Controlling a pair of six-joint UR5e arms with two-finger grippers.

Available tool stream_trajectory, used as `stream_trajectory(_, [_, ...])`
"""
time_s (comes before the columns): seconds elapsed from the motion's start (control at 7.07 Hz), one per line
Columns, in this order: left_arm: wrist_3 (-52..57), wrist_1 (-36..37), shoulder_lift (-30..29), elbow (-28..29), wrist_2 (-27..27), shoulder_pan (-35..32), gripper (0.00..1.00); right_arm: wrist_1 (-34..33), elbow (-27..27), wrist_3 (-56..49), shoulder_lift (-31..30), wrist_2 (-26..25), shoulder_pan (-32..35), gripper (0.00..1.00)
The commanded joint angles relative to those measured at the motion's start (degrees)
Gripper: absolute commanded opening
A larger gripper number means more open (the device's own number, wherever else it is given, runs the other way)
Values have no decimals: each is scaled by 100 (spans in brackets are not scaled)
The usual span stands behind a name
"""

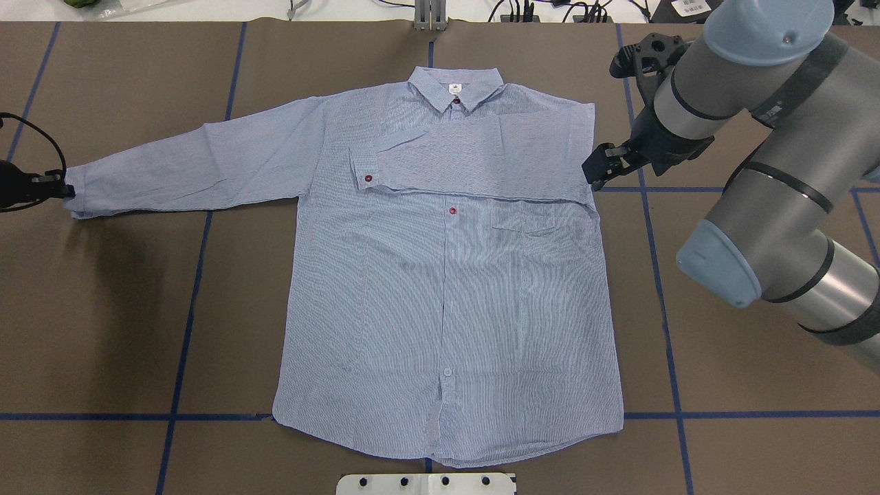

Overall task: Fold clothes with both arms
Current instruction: 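Release the sleeve and raise the right gripper while the left gripper grasps the other cuff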

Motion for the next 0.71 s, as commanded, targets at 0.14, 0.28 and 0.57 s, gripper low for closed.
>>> stream_trajectory(0.14, [9, 61, 24, -208, -42, -31, 0, -4, 11, 0, -14, 0, 8, 100])
stream_trajectory(0.28, [9, 305, 16, -540, -68, -39, 0, -4, 46, 0, -49, 9, 35, 100])
stream_trajectory(0.57, [17, 1776, -238, -1697, -77, -31, 0, -222, 212, -9, -286, 9, 114, 100])
